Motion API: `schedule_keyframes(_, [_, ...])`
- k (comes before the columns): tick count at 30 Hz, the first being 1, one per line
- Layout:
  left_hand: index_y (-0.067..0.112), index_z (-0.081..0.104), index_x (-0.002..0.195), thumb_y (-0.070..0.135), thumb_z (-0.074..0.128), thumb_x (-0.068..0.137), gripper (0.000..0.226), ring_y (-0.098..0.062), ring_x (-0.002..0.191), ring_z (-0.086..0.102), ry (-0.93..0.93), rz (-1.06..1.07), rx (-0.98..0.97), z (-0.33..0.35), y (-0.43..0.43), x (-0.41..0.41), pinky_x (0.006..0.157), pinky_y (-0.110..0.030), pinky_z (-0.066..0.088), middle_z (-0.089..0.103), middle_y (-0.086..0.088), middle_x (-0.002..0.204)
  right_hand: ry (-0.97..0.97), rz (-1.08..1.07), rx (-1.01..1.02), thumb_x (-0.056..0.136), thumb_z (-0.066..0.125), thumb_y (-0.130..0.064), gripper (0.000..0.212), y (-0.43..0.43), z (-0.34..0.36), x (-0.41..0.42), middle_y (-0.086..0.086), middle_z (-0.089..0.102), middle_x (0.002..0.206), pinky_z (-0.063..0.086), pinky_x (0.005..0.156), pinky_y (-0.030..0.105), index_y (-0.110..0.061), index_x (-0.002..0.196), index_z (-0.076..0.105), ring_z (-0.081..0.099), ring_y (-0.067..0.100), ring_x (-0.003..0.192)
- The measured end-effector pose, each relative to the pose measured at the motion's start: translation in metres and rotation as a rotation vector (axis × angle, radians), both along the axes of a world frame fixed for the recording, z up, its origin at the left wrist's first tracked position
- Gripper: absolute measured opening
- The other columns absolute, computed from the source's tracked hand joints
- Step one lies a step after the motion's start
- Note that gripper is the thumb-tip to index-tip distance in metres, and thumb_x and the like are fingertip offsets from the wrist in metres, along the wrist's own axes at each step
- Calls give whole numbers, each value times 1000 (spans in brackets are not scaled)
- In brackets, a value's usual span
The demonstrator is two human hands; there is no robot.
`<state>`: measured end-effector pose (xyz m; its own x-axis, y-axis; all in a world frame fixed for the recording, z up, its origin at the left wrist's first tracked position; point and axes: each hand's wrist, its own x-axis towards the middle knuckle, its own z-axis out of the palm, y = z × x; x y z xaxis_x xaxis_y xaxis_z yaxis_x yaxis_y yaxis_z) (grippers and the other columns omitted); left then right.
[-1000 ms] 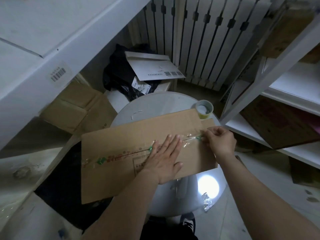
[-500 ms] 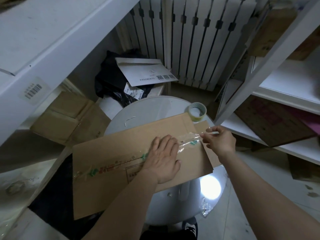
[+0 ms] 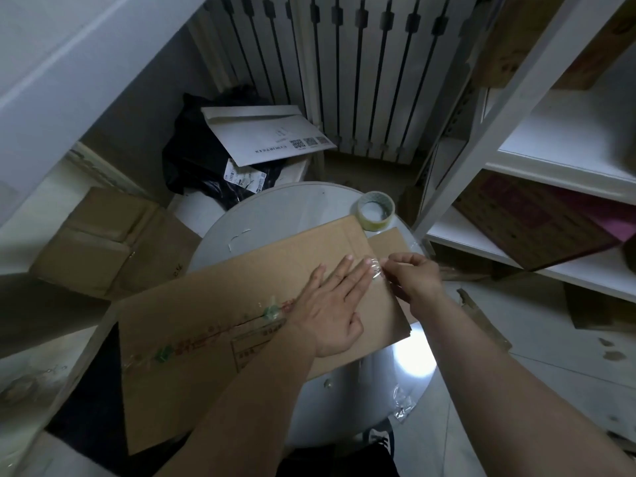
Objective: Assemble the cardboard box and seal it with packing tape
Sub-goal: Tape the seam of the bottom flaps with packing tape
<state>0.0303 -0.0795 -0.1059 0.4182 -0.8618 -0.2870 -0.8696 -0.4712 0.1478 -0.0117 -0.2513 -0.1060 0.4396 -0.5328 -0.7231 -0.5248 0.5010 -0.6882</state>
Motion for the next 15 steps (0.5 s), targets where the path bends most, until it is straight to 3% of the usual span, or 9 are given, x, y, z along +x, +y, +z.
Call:
schedule_keyframes(3, [20,-3,156,39,27,88,77,-19,150,-11,-12,3,-11,-3,-1,-2,118,-50,5,-15,7,162,8,-48,58,80,74,-6,11,5,-8,2,10,64,75,51,69,32,-10,79,64,58,21,66])
schedule_keyframes(6, [19,-1,156,38,28,88,77,-22,150,-6,-9,19,-20,-6,-1,-4,118,-52,11,-10,6,163,63,-21,77,79,72,-15,15,8,-12,4,11,66,85,54,85,37,-8,90,66,60,23,78])
schedule_keyframes(9, [18,-3,156,38,26,88,77,-23,150,-9,-4,9,-6,-7,-3,-5,118,-51,8,-12,5,163,152,59,105,80,68,-24,25,5,-12,8,10,67,84,53,78,34,-11,102,66,63,25,80])
schedule_keyframes(12, [18,-1,156,38,26,86,78,-23,150,-8,-6,16,-13,-7,-3,-6,118,-52,10,-10,5,163,193,102,103,83,67,-24,25,2,-10,14,11,69,87,53,71,29,-10,104,65,65,26,80])
schedule_keyframes(15, [17,3,156,39,28,85,79,-22,150,-5,13,16,-8,-5,-4,-5,117,-54,14,-7,5,164,210,127,67,82,70,-21,24,1,-12,16,10,66,77,53,70,30,-6,101,67,63,26,73])
